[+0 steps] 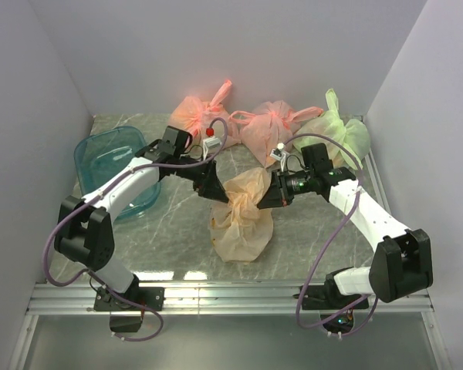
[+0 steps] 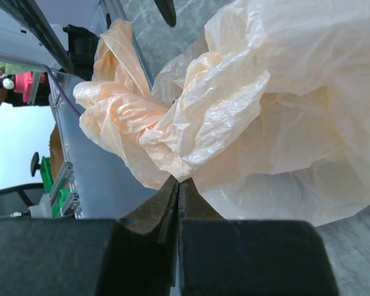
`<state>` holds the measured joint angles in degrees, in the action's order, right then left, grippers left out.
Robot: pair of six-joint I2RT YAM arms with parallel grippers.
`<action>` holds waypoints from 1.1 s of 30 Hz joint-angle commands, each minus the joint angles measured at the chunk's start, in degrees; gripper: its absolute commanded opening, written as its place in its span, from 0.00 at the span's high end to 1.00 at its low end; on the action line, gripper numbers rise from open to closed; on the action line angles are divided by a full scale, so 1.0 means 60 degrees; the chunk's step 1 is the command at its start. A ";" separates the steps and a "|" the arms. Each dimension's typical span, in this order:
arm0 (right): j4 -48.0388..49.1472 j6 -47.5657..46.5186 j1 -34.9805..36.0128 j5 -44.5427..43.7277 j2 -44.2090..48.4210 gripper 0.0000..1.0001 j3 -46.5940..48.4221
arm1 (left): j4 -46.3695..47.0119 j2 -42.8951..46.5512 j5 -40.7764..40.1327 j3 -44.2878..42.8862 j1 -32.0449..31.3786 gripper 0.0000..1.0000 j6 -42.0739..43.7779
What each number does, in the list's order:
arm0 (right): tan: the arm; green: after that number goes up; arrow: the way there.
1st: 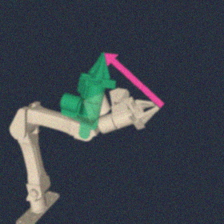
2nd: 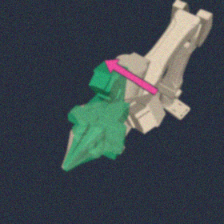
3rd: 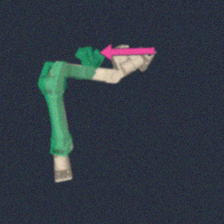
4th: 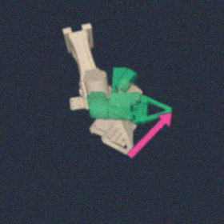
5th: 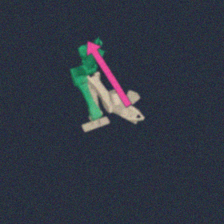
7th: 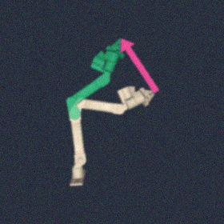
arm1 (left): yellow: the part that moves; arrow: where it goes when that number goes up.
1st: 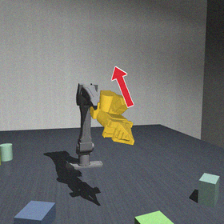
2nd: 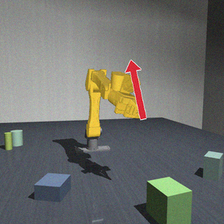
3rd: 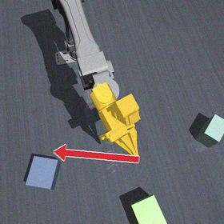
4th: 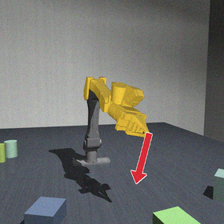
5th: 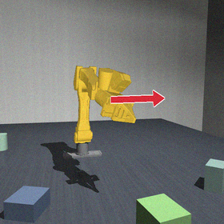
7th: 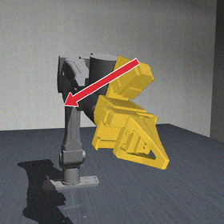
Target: Place the fake fruits into the plastic bag and tie a complex knot
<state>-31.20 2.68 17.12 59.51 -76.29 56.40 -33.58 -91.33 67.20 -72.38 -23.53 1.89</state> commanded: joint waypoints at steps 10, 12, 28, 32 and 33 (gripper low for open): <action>-0.1024 -0.1468 -0.0100 -0.0513 0.0088 1.00 0.0736 | 0.0723 -0.0350 -0.0213 -0.0081 -0.0137 0.97 -0.1181; -0.1653 -0.1865 -0.0304 -0.0732 0.0117 1.00 0.0810 | 0.0457 -0.0277 -0.0301 0.0065 0.0227 0.99 -0.0830; -0.3692 -0.6012 -0.3293 -0.3237 0.0353 1.00 -0.0186 | -0.0161 0.0983 -0.4592 0.1837 0.2383 1.00 0.1076; -0.3822 -0.5852 -0.3250 -0.2479 0.0074 1.00 0.0381 | 0.0148 0.1276 -0.3732 0.1971 0.2310 1.00 0.1179; -0.3896 -0.5634 -0.2989 -0.2056 -0.0042 1.00 0.0588 | 0.0090 0.1247 -0.3555 0.1796 0.2122 0.99 0.1281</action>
<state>-52.97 -29.89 -2.68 43.18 -75.92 56.07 -34.98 -86.30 43.72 -60.40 -9.17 7.05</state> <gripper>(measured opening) 0.005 0.015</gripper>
